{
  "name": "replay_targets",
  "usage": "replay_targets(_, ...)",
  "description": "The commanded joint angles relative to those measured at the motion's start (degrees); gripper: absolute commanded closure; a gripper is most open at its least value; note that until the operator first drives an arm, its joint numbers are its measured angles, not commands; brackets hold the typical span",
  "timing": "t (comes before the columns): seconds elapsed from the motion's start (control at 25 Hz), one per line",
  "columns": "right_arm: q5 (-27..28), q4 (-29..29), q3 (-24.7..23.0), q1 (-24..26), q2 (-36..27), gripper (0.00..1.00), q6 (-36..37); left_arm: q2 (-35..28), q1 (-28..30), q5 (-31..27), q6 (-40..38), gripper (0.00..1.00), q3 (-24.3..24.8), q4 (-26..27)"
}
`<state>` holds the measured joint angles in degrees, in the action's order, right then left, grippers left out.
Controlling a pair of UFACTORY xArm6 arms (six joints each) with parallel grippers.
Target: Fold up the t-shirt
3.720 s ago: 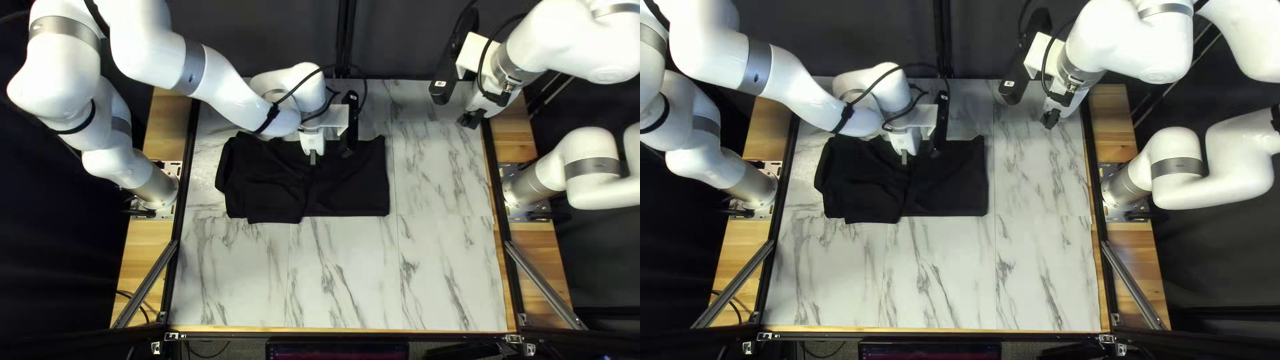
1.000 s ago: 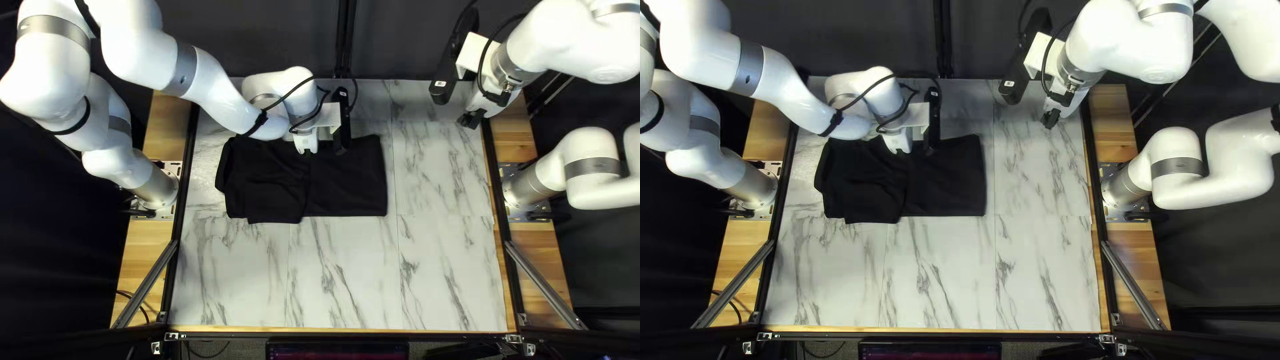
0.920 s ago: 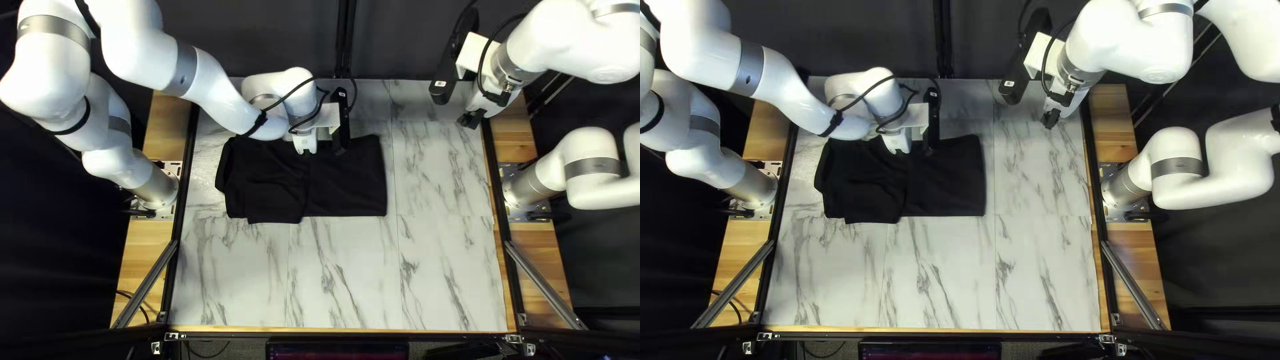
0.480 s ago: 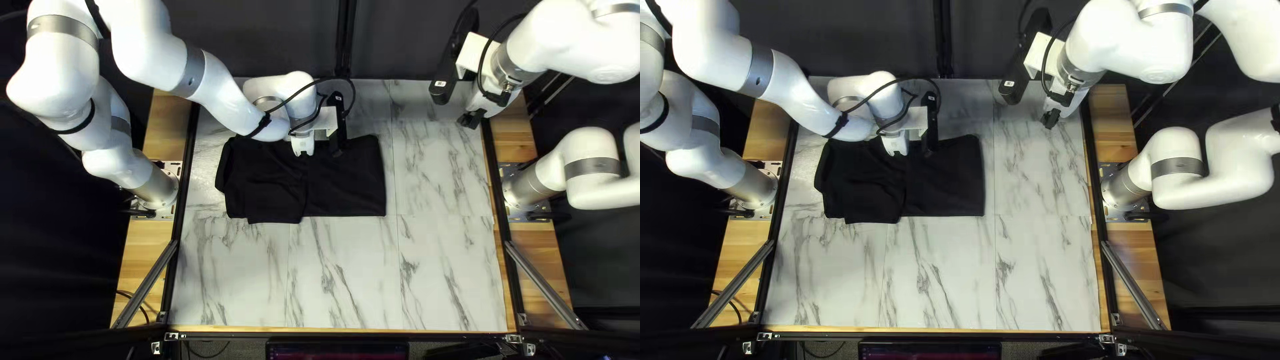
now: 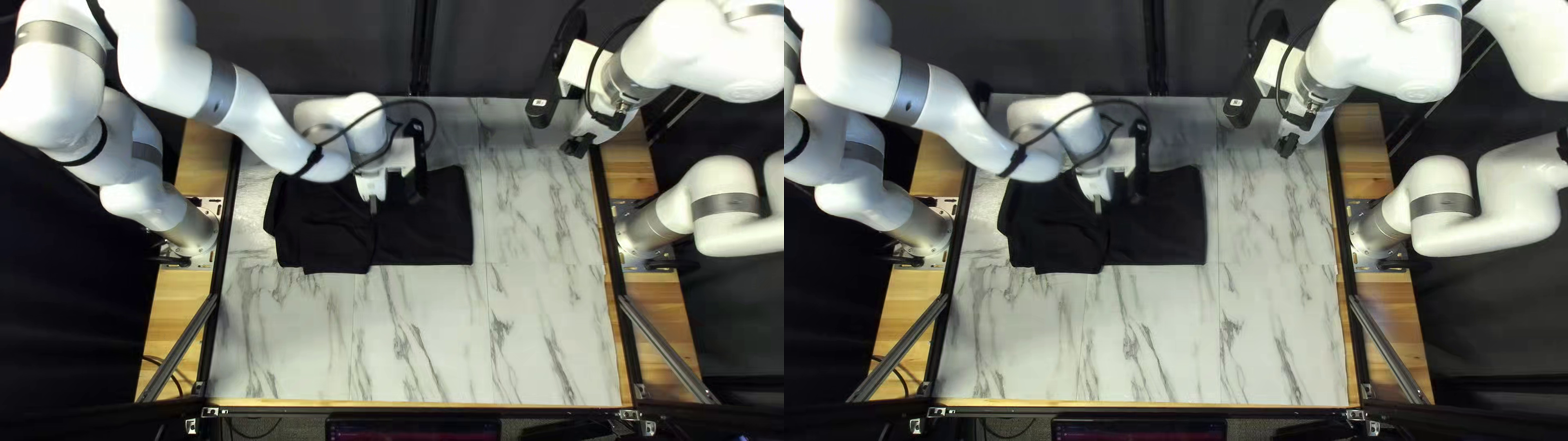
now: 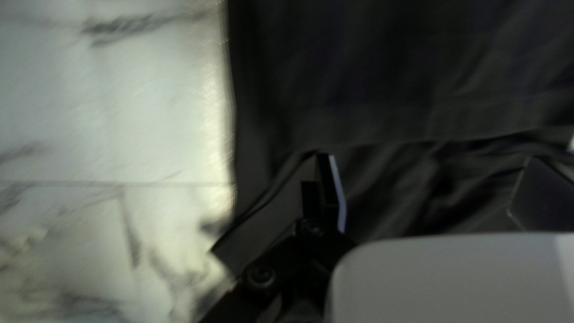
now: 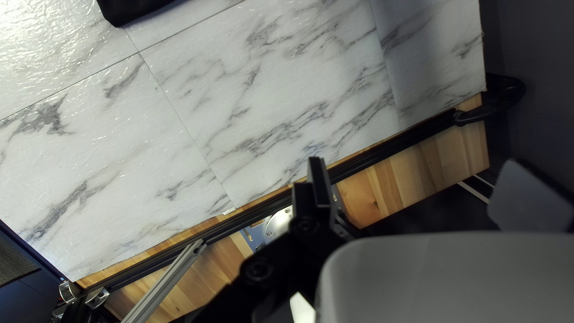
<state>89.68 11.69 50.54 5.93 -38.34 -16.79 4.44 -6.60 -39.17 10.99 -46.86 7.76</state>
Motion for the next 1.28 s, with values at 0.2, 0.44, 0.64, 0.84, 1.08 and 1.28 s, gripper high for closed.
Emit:
replay_targets(0.2,0.0,0.0,0.0,0.0,0.0,0.0,0.0,3.0,11.7,4.4,-8.1,0.0,-0.6,-1.2)
replay_targets(0.44,0.0,0.0,0.0,0.0,0.0,0.0,0.0,6.3,13.9,5.0,-11.2,0.0,-2.0,-6.4)
replay_targets(0.64,0.0,0.0,0.0,0.0,0.0,0.0,0.0,9.3,13.8,5.1,-12.8,0.12,-2.9,-10.2)
replay_targets(0.84,0.0,0.0,0.0,0.0,0.0,0.0,0.0,9.8,13.1,4.8,-13.8,0.92,-2.6,-12.1)
replay_targets(1.08,0.0,0.0,0.0,0.0,0.0,0.0,0.0,10.1,12.7,4.3,-13.6,1.0,-3.0,-12.6)
replay_targets(1.28,0.0,0.0,0.0,0.0,0.0,0.0,0.0,8.8,13.3,3.3,-14.7,1.0,-2.8,-13.3)
